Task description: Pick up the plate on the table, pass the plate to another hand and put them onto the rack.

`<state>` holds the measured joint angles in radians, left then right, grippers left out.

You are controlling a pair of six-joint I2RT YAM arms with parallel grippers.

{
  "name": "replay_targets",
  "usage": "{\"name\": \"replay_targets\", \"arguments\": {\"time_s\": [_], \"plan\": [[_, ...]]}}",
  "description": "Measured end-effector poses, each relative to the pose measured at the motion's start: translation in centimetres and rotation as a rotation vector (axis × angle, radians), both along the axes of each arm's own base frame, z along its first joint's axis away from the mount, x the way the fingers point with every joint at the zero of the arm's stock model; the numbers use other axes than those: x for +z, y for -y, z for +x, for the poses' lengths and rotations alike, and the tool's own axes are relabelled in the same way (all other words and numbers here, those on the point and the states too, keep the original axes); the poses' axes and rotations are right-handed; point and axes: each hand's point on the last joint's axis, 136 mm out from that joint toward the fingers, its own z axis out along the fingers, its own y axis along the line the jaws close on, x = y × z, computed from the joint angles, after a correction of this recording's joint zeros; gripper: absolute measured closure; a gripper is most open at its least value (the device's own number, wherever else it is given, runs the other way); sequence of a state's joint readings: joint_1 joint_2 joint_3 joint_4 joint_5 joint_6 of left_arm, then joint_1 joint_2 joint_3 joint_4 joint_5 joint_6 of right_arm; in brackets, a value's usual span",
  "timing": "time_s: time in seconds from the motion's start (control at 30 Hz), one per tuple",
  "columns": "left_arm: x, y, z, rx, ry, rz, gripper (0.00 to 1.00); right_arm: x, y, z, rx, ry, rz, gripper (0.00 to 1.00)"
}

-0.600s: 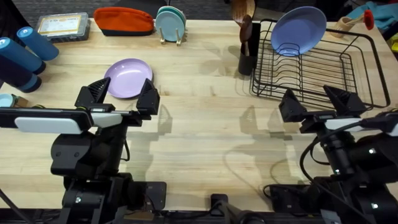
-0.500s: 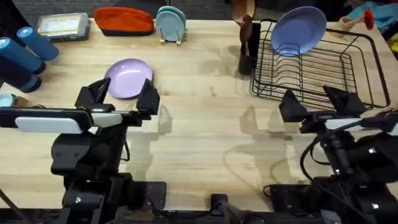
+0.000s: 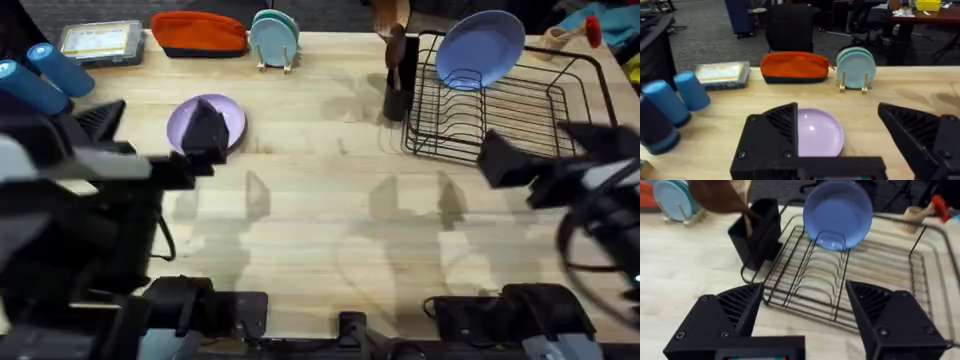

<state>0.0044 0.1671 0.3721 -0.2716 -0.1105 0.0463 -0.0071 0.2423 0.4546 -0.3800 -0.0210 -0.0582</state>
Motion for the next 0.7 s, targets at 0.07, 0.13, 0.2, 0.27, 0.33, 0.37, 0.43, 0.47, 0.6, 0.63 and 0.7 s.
{"name": "replay_targets", "arguments": {"time_s": [0.07, 0.13, 0.2, 0.27, 0.33, 0.37, 0.43, 0.47, 0.6, 0.63, 0.7], "plan": [[1.0, -0.1, 0.3, 0.006, -0.026, 0.004, 0.010, 1.9, 0.0, 0.4, 0.004, -0.025, -0.009, 0.009], [1.9, -0.2, 0.6, 0.010, -0.067, 0.007, 0.010, 3.5, 0.0, 1.0, 0.007, -0.061, -0.017, 0.009], [2.8, -0.2, 0.9, 0.013, -0.108, 0.009, 0.010, 4.6, 0.0, 1.6, 0.008, -0.104, -0.020, 0.009], [4.1, -0.3, 1.2, 0.014, -0.146, 0.009, 0.009, 5.6, 0.0, 2.3, 0.010, -0.149, -0.022, 0.009], [5.2, -0.3, 1.4, 0.014, -0.183, 0.009, 0.009, 6.5, 0.0, 2.9, 0.010, -0.192, -0.022, 0.009], [6.5, -0.3, 1.8, 0.016, -0.236, 0.010, 0.009, 8.1, 0.0, 4.1, 0.011, -0.236, -0.022, 0.009], [7.4, -0.3, 2.7, 0.015, -0.309, 0.010, 0.009, 9.9, 0.0, 5.3, 0.012, -0.256, -0.023, 0.009], [7.4, -0.3, 3.0, 0.015, -0.326, 0.011, 0.009, 10.3, 0.0, 5.6, 0.012, -0.254, -0.024, 0.009], [6.1, -0.7, 5.5, 0.008, -0.441, 0.113, 0.008, 11.3, 0.0, 8.0, 0.012, -0.228, -0.024, 0.009], [6.2, -0.7, 5.6, 0.009, -0.439, 0.116, 0.008, 11.5, 0.0, 8.1, 0.012, -0.219, -0.025, 0.009], [6.5, -0.8, 5.7, 0.011, -0.425, 0.121, 0.008, 12.0, 0.0, 8.3, 0.012, -0.196, -0.025, 0.009]]}}
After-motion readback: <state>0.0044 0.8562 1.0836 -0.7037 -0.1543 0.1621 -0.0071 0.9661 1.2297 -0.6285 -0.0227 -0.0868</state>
